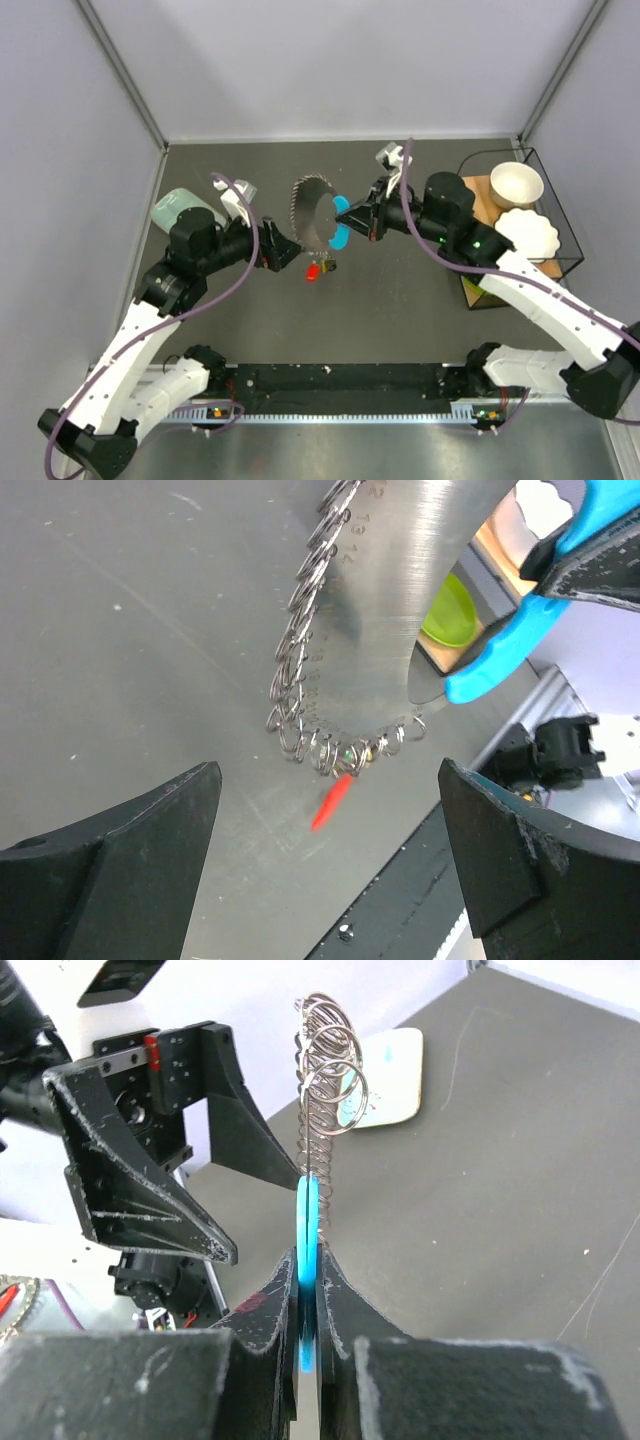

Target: Remove the keys from the keyring

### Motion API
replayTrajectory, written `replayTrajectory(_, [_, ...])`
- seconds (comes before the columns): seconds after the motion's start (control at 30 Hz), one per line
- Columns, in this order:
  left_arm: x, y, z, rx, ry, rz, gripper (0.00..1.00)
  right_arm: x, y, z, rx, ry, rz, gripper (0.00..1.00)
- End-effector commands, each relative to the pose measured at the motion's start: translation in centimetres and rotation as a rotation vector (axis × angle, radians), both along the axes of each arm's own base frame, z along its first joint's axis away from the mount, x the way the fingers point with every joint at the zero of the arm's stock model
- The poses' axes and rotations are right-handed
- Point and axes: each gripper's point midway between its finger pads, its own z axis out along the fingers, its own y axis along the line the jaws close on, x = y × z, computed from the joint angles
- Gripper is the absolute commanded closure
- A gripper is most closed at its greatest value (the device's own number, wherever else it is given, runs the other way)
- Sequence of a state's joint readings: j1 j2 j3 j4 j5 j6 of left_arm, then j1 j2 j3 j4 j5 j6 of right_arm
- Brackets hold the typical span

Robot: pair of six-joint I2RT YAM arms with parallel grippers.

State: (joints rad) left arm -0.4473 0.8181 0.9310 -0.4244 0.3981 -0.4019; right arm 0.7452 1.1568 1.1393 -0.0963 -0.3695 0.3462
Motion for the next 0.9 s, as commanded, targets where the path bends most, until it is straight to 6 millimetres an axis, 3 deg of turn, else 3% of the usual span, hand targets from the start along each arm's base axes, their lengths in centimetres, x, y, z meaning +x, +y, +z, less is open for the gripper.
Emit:
replayTrajectory(0.0, [-2.0, -1.2, 3.9, -0.069, -0.103, -0.141, 0.05, -2.0, -1.0, 4.0, 0.086, -0.151, 0.065, 1.0])
replayTrajectory(0.13, [-3.7, -2.2, 4.9, -0.128, -0.141, -0.247, 0.08, -3.9, -1.6, 6.9, 0.222, -0.207, 0.18, 1.0])
replayTrajectory(0.23, [-4.5, -2.8, 6.0, -0.194, -0.158, -0.301, 0.11, -4.7, -1.7, 6.9, 0.26, -0.189, 0.247, 1.0])
replayTrajectory(0.4, [-4.6, -3.6, 5.1, -0.249, -0.11, -0.336, 0.15, -6.6, -1.7, 7.3, 0.329, -0.229, 0.377, 1.0])
replayTrajectory(0.5, [-4.5, -3.9, 4.4, -0.252, -0.092, -0.352, 0.15, -6.9, -2.2, 7.1, 0.385, -0.224, 0.422, 1.0])
replayTrajectory(0.57, [-4.5, -4.1, 4.0, -0.252, -0.099, -0.368, 0.17, -5.9, -2.8, 6.4, 0.42, -0.206, 0.412, 1.0])
replayTrajectory(0.6, [-4.5, -4.1, 4.1, -0.257, -0.102, -0.373, 0.2, -6.2, -3.3, 7.5, 0.472, -0.214, 0.428, 1.0])
replayTrajectory(0.67, [-4.9, -4.3, 4.8, -0.291, -0.121, -0.398, 0.31, -5.4, -3.4, 6.5, 0.471, -0.174, 0.446, 1.0])
replayTrajectory(0.87, [-6.4, -4.6, 6.1, -0.367, -0.112, -0.47, 0.6, -5.1, -3.3, 6.5, 0.481, -0.164, 0.455, 1.0])
